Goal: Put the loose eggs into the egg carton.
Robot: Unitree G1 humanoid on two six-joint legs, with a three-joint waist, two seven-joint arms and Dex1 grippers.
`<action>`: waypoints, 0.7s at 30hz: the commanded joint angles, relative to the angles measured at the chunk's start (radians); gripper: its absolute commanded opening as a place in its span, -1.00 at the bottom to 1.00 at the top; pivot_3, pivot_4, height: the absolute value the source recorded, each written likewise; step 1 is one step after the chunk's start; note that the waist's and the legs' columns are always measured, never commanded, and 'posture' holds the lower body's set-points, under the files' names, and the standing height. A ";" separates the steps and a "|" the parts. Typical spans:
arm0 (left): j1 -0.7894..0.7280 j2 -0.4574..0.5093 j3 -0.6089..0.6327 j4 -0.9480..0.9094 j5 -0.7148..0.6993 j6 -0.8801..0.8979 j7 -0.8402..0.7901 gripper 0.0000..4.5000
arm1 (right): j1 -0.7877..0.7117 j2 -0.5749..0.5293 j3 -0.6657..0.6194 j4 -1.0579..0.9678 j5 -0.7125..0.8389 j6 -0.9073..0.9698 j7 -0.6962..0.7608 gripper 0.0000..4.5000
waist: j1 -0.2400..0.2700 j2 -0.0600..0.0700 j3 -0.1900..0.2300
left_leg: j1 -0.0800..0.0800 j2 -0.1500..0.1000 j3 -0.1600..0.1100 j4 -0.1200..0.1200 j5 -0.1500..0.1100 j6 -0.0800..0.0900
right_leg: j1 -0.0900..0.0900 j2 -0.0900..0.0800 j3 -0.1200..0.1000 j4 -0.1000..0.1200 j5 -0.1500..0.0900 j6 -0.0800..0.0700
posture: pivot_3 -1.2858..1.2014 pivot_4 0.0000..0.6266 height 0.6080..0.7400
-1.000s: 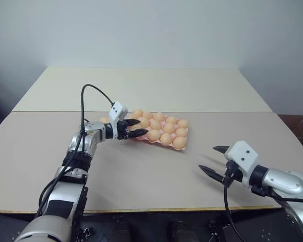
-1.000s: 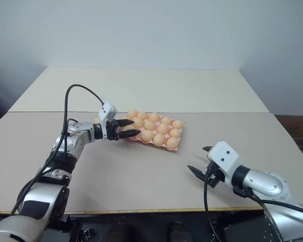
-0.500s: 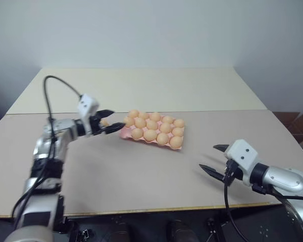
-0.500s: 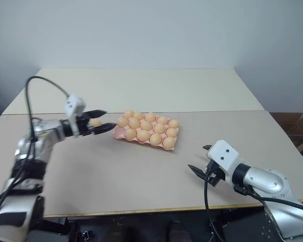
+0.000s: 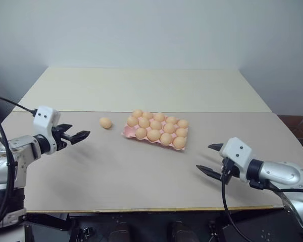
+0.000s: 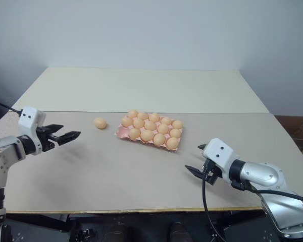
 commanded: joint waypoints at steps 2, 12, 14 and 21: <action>-0.031 -0.014 0.002 -0.025 -0.026 0.002 0.034 0.99 | -0.011 -0.018 -0.021 -0.020 -0.002 -0.024 0.010 1.00 | -0.001 0.000 0.000 | 0.000 0.000 0.000 0.000 0.000 0.000 | 0.000 0.000 0.000 0.000 0.000 0.000 | 0.03 -0.52 1.00; -0.217 -0.164 -0.149 0.243 0.082 -0.196 0.115 0.99 | 0.010 -0.015 -0.034 -0.050 0.000 -0.007 -0.008 1.00 | 0.001 0.000 0.000 | 0.000 -0.001 0.000 0.001 0.000 0.000 | 0.001 0.000 0.001 -0.001 0.001 0.000 | 0.03 -0.52 1.00; -0.253 -0.194 -0.187 0.356 0.138 -0.310 0.134 0.99 | 0.011 -0.019 -0.041 -0.055 0.000 -0.006 -0.013 1.00 | -0.001 -0.001 0.000 | 0.000 -0.001 0.001 0.000 0.000 0.000 | 0.001 0.000 0.001 -0.001 0.001 0.000 | 0.03 -0.52 1.00; -0.366 -0.302 -0.205 0.631 0.200 -0.552 0.192 0.99 | 0.039 -0.033 -0.070 -0.072 -0.001 0.003 -0.018 1.00 | 0.001 -0.001 0.000 | -0.001 -0.001 0.000 0.000 0.000 0.000 | 0.001 0.000 0.000 -0.001 0.001 0.001 | 0.03 -0.52 1.00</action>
